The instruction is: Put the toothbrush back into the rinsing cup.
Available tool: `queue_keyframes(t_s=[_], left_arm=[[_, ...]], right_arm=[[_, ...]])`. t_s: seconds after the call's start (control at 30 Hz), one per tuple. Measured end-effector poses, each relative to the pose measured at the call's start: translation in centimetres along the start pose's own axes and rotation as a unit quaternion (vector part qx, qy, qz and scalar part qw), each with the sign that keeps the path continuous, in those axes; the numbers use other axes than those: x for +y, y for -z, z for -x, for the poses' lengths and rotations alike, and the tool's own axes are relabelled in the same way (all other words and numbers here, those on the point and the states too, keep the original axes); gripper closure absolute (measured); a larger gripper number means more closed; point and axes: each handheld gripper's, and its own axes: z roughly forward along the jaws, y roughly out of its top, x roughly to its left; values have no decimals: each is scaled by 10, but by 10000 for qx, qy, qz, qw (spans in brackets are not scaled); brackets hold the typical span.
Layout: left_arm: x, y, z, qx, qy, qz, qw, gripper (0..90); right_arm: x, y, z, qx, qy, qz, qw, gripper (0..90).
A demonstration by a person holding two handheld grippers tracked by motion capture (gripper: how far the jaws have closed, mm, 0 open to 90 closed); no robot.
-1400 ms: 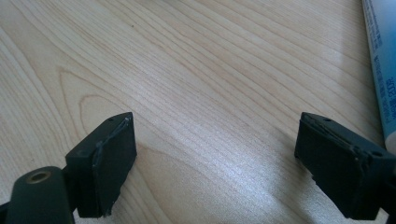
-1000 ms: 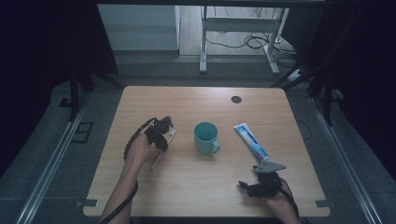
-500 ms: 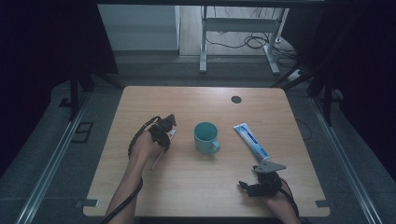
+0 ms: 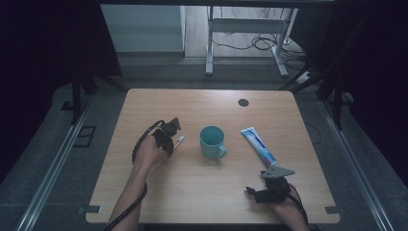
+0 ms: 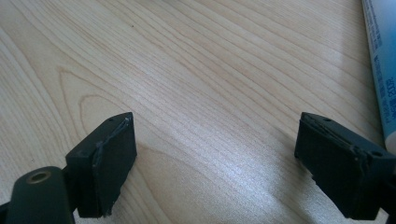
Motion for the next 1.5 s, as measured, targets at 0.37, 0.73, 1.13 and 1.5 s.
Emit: queue_keyframes(t_s=[0.37, 0.73, 1.13, 1.5], left_arm=[[-4, 18, 1, -25, -29, 370, 9993, 836], [-9, 37, 5, -177, -130, 896, 9957, 836], [-13, 50, 11, -336, -221, 1609, 9861, 836], [-16, 67, 15, -506, -386, 2317, 9707, 835]], right_arm=[[0, 0, 0, 1, 6, 3, 10000, 123], [0, 0, 0, 0, 4, 1, 10000, 123], [0, 0, 0, -1, 2, 0, 10000, 123], [0, 0, 0, -1, 3, 0, 10000, 123]])
